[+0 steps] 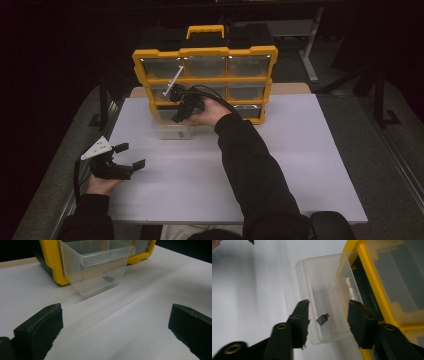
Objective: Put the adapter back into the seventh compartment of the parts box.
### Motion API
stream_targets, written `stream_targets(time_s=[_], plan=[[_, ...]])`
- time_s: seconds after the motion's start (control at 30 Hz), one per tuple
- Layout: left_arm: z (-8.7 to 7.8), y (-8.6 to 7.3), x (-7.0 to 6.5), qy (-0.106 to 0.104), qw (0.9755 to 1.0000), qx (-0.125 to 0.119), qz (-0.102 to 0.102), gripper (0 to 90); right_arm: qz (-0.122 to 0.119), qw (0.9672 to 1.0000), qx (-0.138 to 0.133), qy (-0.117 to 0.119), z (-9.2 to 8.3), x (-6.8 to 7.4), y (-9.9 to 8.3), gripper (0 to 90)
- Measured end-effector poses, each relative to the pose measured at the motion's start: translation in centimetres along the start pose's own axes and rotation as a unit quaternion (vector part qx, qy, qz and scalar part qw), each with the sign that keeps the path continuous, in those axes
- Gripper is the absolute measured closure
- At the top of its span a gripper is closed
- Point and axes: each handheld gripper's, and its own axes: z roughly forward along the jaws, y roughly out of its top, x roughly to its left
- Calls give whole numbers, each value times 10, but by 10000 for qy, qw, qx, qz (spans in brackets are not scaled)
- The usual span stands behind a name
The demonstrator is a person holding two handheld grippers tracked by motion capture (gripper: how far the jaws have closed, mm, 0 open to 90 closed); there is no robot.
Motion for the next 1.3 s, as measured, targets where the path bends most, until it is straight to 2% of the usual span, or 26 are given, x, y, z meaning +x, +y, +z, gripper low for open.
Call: stream_targets(time_s=[0.23, 0.53, 0.7, 0.83, 0.97, 1.3], plan=[[1, 0, 0, -4, 10000, 3, -2, 0, 135, 9998, -82, -116, -11, 0, -9, 342], [2, 0, 0, -13, 10000, 9, 10, 0, 352, 9991, -211, -117, -23, -1, -28, 178], [2, 0, 1, -14, 10000, 19, 5, 0, 467, 9984, -271, -155, -27, -1, -38, 123], [3, 0, 1, -27, 10000, 24, 5, 0, 540, 9980, -287, -153, -29, 0, -48, 28], [3, 0, 0, -25, 10000, 24, 3, 0, 552, 9979, -304, -176, -32, 1, -59, 1], [4, 0, 1, -27, 10000, 63, 5, 0, 638, 9968, -381, -287, -41, 5, -83, 0]])
